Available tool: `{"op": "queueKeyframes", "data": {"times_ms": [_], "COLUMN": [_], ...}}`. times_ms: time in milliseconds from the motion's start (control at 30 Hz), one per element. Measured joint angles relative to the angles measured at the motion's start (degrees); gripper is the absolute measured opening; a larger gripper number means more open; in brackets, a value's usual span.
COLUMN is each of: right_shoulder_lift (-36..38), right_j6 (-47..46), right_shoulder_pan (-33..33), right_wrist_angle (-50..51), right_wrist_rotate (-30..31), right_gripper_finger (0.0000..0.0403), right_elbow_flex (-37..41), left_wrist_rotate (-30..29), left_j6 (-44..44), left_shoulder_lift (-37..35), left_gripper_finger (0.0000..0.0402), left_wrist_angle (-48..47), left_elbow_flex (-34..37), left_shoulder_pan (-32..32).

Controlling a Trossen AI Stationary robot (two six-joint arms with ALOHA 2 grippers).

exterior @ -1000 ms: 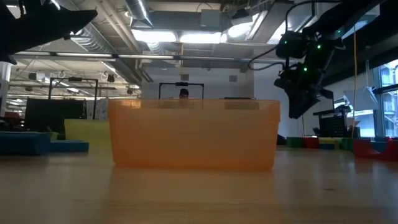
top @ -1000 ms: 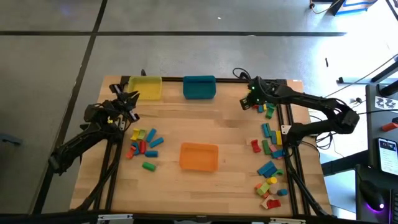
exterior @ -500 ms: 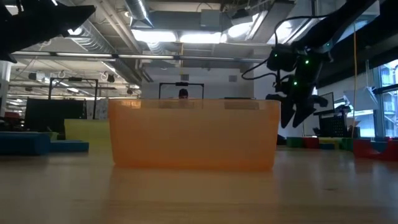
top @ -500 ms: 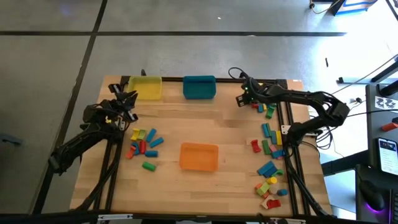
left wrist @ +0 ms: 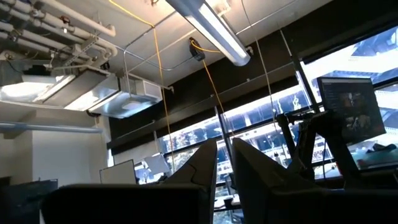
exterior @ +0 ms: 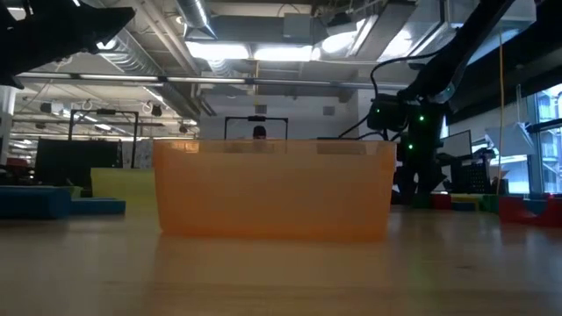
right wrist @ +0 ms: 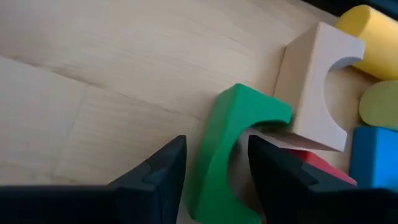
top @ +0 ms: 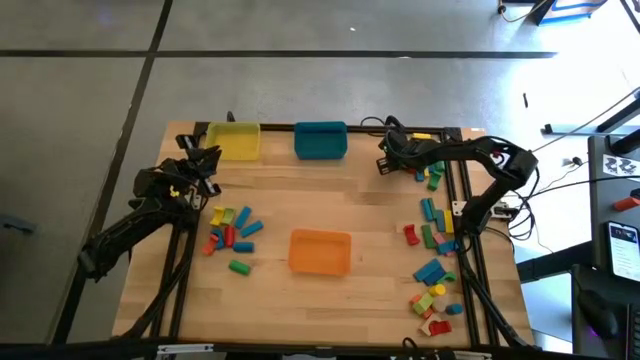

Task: Sort blocks by size
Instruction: Put the green arch block into the blue bin

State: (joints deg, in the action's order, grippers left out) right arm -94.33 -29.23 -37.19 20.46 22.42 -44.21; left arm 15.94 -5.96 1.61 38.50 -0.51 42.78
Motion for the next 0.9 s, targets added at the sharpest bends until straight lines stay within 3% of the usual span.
{"op": "queueKeyframes", "data": {"times_ms": [200,500,900], "right_shoulder_lift": [-0.8,-0.8,4.2], "right_j6": [2.6,7.1,10.8], "right_shoulder_pan": [0.1,0.1,2.5], "right_wrist_angle": [-0.3,-0.9,-1.9], "right_wrist_rotate": [0.5,-0.8,-3.6], "right_gripper_finger": [0.0155,0.0052,0.0041], "right_elbow_flex": [-0.2,-0.2,-5.2], "left_wrist_rotate": [0.0,0.0,0.2], "left_j6": [2.7,9.8,6.7], "left_shoulder_lift": [0.0,0.0,1.9], "left_gripper_finger": [0.0038,0.0038,0.0038], "left_wrist_angle": [0.9,9.3,0.9], "left_elbow_flex": [0.0,0.0,-1.1], "left_shoulder_pan": [0.0,0.0,0.0]}}
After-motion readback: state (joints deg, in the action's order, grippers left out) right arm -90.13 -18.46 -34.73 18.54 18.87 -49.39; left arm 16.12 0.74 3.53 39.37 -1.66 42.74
